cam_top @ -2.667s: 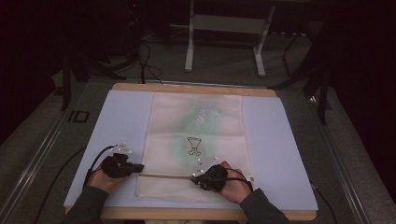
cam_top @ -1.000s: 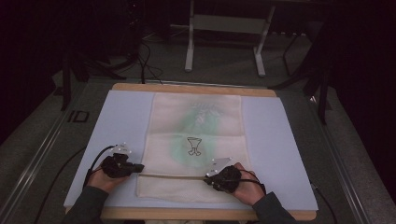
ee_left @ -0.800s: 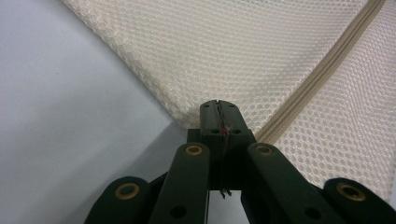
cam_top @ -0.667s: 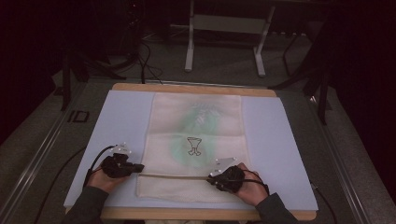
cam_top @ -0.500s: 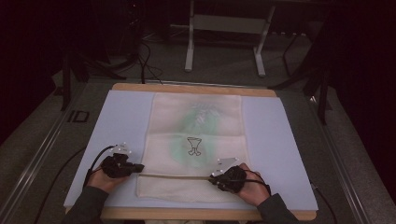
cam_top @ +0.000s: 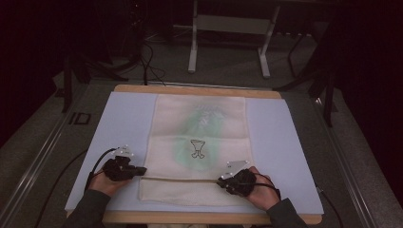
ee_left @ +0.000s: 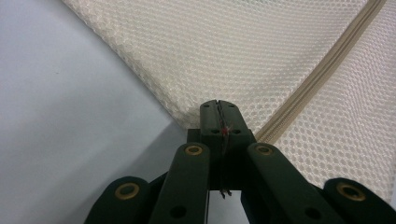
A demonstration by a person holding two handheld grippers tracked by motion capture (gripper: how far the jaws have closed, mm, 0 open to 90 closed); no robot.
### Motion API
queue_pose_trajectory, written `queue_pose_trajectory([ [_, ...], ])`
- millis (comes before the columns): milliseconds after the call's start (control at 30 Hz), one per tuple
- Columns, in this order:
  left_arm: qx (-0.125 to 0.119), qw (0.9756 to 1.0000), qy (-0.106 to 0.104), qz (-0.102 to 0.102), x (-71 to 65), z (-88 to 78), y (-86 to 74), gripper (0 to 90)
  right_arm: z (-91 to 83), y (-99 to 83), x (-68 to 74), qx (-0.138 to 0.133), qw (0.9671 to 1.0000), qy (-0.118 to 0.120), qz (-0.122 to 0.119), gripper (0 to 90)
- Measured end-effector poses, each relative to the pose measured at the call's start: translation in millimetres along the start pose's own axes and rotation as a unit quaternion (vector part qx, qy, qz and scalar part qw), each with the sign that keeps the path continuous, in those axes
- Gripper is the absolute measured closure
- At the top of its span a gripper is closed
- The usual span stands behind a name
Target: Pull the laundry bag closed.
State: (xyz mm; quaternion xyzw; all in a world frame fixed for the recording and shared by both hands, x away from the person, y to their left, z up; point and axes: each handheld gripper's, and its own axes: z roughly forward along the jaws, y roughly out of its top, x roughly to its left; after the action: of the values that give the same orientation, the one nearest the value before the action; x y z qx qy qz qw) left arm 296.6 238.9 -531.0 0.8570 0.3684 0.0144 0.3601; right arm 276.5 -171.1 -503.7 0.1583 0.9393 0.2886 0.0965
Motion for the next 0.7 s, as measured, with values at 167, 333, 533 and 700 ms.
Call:
queue_pose_trajectory([
  [167,0.0,1.0,0.0,0.0,0.0,0.0,0.0,90.0,-2.7,-4.6,-1.7,0.001,1.0,-0.001,0.002,82.0],
  [333,0.0,1.0,0.0,0.0,0.0,0.0,0.0,90.0,-4.2,-7.6,-1.7,0.002,1.0,-0.001,0.006,82.1],
  [533,0.0,1.0,0.0,0.001,0.0,0.0,0.0,90.0,-8.0,-11.8,-4.2,0.004,1.0,-0.003,0.008,82.0],
  [700,0.001,1.0,0.0,0.001,-0.1,0.0,0.1,90.0,-10.0,-14.8,-5.1,0.003,0.9999,-0.004,0.01,82.0],
])
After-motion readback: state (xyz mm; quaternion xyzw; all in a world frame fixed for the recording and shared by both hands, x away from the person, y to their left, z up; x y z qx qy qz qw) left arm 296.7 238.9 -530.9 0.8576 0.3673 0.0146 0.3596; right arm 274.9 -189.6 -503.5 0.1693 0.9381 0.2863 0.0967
